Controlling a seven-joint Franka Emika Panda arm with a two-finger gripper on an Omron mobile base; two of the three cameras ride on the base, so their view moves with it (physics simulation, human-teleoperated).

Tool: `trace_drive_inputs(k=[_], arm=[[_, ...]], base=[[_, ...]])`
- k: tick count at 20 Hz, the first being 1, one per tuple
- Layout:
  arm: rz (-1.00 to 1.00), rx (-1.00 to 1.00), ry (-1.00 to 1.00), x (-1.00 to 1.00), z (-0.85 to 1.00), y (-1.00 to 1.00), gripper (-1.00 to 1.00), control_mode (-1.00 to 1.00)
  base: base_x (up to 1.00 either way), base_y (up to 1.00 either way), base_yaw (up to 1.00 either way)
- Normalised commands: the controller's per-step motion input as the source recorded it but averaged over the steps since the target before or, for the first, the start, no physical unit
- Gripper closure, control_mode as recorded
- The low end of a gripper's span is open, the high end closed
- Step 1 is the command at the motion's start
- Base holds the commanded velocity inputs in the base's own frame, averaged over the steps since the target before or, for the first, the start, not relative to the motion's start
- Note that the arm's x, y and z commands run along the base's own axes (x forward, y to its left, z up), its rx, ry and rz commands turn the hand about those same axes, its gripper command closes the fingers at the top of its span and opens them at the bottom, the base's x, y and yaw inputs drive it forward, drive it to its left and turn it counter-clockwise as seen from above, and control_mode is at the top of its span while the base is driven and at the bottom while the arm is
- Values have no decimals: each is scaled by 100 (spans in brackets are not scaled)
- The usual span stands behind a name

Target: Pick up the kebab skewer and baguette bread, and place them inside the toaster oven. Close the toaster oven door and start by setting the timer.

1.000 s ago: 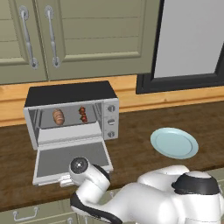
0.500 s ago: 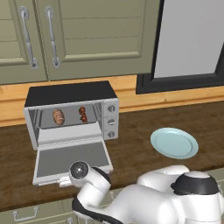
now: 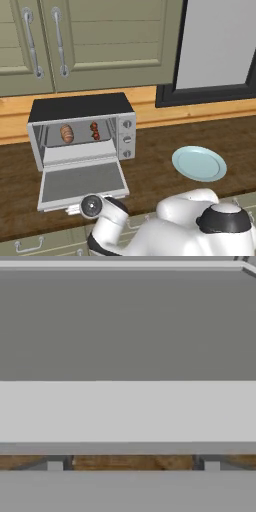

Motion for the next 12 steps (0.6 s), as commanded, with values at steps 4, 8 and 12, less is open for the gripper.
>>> trace_drive_inputs(k=[4, 8, 12], arm=[[0, 0, -5, 78, 51, -31, -100, -100], [0, 0, -2, 84, 63, -40, -100, -100], [0, 0, 0, 79, 77, -36, -100, -100]], base=[[0, 0, 0], [0, 0, 0], [0, 0, 0]])
